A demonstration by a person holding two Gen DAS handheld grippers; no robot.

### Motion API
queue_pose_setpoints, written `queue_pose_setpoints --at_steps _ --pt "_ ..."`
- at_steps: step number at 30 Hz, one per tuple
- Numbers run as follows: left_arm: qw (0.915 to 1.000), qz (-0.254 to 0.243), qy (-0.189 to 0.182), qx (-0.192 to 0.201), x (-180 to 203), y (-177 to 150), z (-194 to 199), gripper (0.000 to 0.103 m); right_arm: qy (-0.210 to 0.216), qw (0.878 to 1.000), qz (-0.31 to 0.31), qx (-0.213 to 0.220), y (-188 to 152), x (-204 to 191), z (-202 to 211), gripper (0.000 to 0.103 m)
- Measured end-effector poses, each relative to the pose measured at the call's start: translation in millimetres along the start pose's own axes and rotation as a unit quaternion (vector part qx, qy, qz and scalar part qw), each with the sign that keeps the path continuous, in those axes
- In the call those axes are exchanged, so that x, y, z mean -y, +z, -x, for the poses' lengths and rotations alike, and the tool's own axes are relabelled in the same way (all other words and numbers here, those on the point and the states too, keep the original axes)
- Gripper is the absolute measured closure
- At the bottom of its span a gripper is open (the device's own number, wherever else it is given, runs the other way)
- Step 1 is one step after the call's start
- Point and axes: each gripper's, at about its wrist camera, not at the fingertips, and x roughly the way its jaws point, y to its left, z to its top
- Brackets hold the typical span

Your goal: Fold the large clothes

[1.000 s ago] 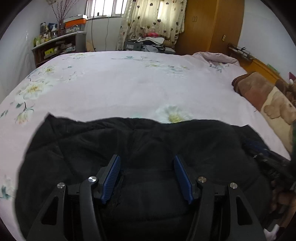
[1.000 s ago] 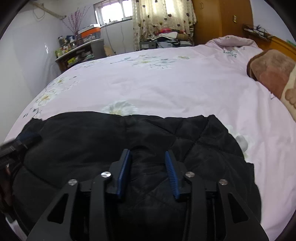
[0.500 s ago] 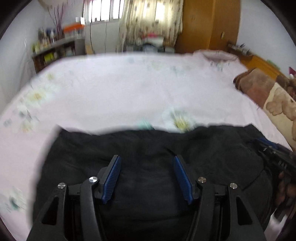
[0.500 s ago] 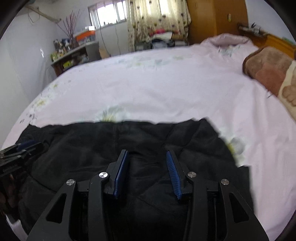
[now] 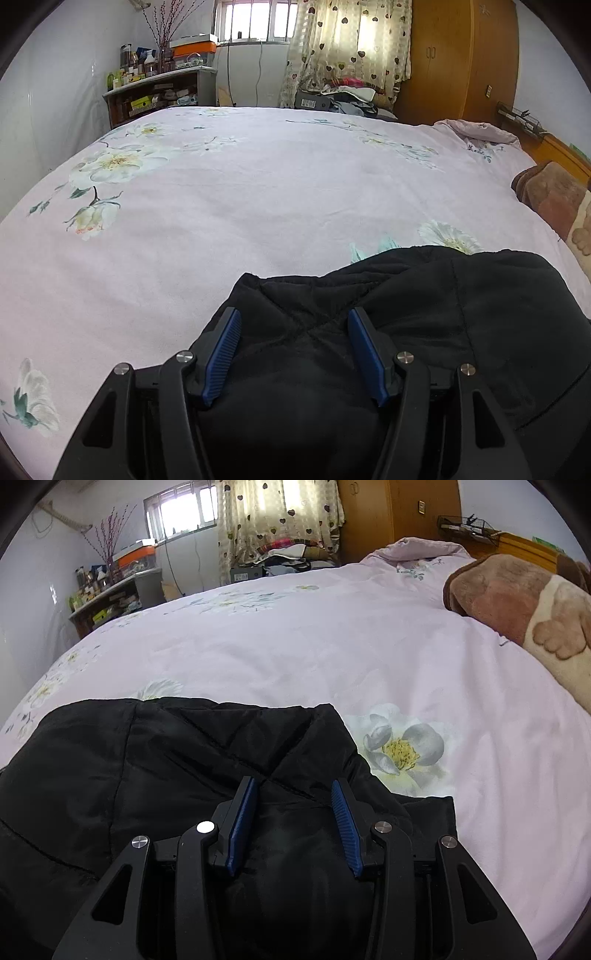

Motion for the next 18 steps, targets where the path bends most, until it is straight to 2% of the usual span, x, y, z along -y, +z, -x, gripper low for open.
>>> queue_pose_setpoints --at_steps 18 --pt "0.9999 0.002 0.011 0.006 1.0 -3.8 -0.1 0.039 -0.006 1.000 0.001 0.011 -5.3 -0.7 -2.5 0.061"
